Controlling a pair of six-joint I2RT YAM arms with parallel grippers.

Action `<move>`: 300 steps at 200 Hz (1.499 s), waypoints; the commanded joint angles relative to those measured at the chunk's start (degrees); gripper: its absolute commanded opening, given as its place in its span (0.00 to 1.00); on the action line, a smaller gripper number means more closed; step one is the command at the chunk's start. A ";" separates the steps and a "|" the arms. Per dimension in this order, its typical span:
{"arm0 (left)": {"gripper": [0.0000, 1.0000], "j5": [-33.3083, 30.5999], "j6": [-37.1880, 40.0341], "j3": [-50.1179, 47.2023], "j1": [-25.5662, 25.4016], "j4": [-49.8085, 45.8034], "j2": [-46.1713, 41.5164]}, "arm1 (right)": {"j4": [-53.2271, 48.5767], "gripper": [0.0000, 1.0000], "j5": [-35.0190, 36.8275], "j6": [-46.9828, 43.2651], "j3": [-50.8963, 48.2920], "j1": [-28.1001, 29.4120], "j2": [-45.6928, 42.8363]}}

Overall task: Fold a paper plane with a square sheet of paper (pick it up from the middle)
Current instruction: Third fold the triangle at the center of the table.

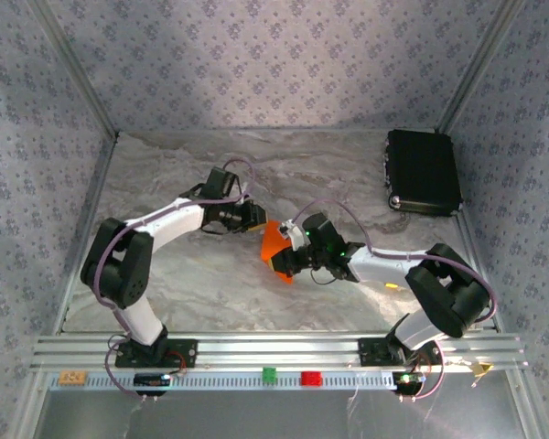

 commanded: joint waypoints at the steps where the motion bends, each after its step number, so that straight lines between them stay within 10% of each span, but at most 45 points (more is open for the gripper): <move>1: 0.20 3.51 2.41 4.02 -0.49 -0.92 3.65 | 0.66 0.00 -0.38 -0.18 -0.88 0.22 0.87; 123: 0.11 5.09 8.32 12.24 -2.79 -5.16 22.03 | 1.99 0.00 1.24 0.39 -2.39 0.20 2.89; 300: 0.08 2.95 8.15 8.70 -2.78 -4.34 21.50 | -10.03 0.00 17.63 -1.41 1.62 -2.36 3.14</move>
